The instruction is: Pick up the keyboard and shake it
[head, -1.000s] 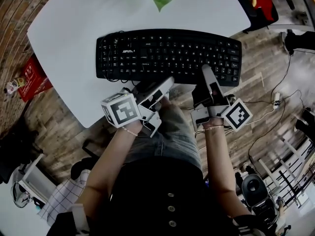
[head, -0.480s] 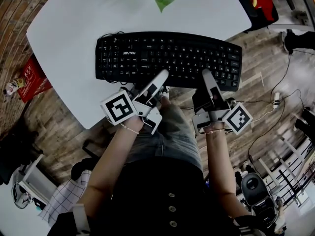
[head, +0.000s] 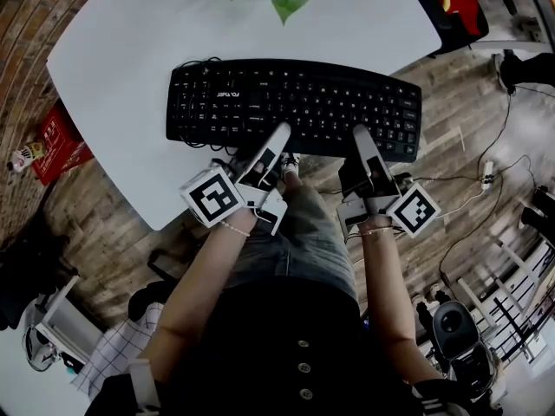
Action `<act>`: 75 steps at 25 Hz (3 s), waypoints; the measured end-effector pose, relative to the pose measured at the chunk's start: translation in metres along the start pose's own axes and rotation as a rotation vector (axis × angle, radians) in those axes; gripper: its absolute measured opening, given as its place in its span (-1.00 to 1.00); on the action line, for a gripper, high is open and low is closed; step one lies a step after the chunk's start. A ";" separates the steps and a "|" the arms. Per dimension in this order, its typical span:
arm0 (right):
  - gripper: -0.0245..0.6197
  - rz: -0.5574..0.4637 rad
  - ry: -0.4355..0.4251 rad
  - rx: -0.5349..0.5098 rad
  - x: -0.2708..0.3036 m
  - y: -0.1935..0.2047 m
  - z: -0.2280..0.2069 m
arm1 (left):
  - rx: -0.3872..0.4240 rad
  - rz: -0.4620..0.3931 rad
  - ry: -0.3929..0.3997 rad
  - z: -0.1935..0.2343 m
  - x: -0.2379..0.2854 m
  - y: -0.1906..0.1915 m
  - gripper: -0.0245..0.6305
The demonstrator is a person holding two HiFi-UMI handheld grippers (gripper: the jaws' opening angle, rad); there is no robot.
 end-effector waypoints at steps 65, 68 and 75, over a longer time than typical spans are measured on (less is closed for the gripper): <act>-0.59 -0.133 -0.931 -0.538 0.008 -0.060 0.304 | 0.751 -0.439 0.646 -0.268 0.003 -0.193 -0.43; -0.59 -0.143 -0.963 -0.550 -0.002 -0.057 0.311 | 0.783 -0.454 0.675 -0.278 -0.003 -0.190 -0.44; -0.60 -0.149 -1.032 -0.569 -0.006 -0.058 0.308 | 0.826 -0.464 0.727 -0.281 -0.003 -0.187 -0.45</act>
Point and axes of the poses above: the fingertips, and each gripper's own axes: x forward along the fingers, z to its left, y out of its underside, the point moved 4 cm from there along -x, backward along the fingers, and after that the axes turned 13 degrees about x, right-handed, at the moved point
